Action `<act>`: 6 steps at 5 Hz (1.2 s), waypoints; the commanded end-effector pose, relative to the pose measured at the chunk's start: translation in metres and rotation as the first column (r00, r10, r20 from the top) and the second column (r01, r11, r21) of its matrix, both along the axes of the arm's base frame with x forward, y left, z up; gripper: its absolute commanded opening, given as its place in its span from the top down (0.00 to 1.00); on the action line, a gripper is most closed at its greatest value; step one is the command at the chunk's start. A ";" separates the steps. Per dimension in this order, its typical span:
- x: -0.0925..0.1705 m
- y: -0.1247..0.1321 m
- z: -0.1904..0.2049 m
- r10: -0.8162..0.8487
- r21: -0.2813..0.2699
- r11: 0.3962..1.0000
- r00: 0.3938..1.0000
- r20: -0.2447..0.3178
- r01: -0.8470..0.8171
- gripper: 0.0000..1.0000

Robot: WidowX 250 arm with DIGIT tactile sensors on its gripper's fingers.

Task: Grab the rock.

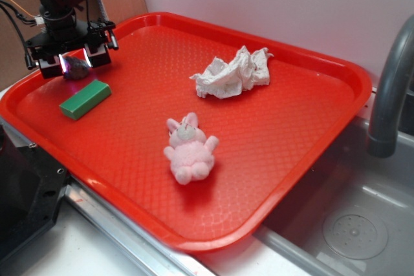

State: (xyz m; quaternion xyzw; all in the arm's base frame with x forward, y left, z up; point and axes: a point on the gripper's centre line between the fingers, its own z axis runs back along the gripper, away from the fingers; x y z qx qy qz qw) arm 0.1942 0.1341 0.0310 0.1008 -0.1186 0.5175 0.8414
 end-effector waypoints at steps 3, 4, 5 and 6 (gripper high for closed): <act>-0.015 -0.145 0.126 -0.805 -0.255 0.566 0.592 0.032 0.784 1.00; -0.039 -0.166 0.144 -0.872 -0.256 0.450 0.483 0.082 0.855 1.00; -0.049 -0.169 0.148 -0.837 -0.262 0.495 0.535 0.112 0.829 1.00; -0.050 -0.158 0.144 -0.773 -0.278 0.577 0.623 0.115 0.768 1.00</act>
